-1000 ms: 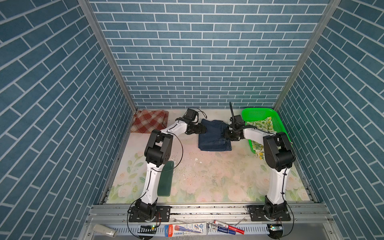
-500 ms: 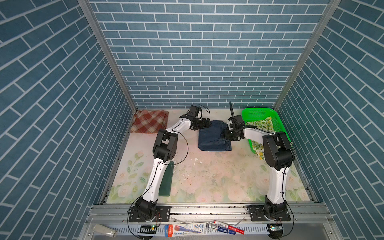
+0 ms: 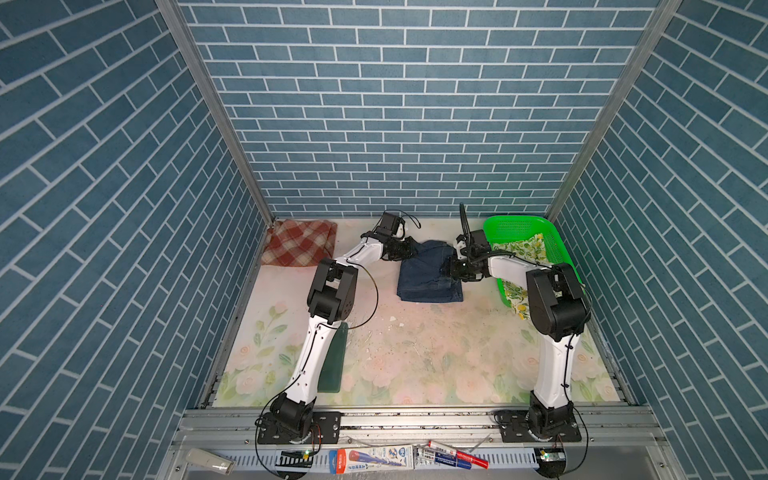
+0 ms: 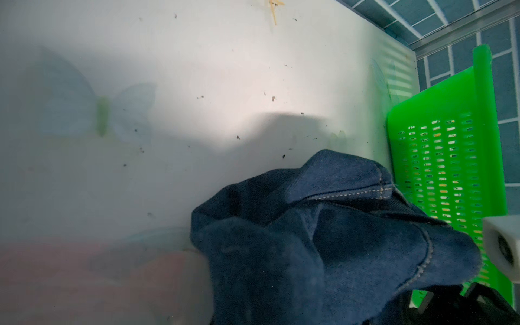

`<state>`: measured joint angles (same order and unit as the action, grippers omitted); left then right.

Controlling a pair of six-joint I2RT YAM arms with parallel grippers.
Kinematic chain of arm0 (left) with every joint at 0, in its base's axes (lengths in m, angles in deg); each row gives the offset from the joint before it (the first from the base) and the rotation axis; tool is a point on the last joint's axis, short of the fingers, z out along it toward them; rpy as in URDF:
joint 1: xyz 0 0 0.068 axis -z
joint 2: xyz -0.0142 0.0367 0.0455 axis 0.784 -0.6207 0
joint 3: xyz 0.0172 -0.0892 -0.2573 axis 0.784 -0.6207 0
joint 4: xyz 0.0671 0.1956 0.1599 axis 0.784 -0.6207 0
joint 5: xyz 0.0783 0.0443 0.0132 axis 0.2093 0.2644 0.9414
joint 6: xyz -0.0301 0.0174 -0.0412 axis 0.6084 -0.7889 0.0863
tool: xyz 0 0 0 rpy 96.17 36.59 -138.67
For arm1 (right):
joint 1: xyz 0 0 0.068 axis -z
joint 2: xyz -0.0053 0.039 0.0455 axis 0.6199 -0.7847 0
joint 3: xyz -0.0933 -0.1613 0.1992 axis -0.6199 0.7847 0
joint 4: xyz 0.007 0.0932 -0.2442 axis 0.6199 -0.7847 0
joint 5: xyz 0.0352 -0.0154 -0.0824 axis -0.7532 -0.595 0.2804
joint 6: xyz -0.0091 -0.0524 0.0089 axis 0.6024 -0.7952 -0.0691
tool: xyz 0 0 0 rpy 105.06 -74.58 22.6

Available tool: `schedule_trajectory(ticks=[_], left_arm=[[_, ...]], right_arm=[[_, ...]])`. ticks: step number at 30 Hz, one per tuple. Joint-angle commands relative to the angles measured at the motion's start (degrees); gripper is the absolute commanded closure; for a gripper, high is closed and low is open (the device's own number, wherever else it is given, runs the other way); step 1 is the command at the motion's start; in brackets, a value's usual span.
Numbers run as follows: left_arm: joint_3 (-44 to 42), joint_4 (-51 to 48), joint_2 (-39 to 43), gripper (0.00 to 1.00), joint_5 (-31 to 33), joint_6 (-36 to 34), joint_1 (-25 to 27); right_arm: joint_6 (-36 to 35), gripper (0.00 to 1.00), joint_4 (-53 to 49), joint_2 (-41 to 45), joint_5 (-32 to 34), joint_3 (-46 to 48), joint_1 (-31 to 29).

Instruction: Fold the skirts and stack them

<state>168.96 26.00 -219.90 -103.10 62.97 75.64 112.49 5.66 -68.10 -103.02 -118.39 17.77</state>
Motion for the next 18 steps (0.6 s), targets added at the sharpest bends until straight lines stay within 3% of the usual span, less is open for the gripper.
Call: schedule_trajectory(ticks=[1, 6, 8, 12, 18], left_arm=[[-2.6, 0.0, 5.6, 1.00, 3.1, -0.1, 0.6], [-7.6, -0.1, 9.4, 1.00, 4.5, 0.2, 0.0], [-9.5, 0.2, 10.8, 1.00, 4.6, 0.0, -0.3], [-13.9, 1.9, 13.0, 1.00, 5.2, 0.6, -0.7], [-18.3, 4.6, 14.1, 1.00, 5.3, 2.1, -1.0]], right_arm=[[-3.0, 0.35, -3.3, 6.3, 5.3, 2.2, 0.3], [-6.1, 0.31, -8.4, 9.9, 13.9, 1.0, 0.3], [-6.5, 0.31, -8.5, 11.4, 14.5, 0.9, 0.1], [-5.3, 0.34, -6.0, 13.5, 11.1, 1.1, -0.5], [1.1, 0.50, 1.3, 11.0, 0.8, 0.7, -3.3]])
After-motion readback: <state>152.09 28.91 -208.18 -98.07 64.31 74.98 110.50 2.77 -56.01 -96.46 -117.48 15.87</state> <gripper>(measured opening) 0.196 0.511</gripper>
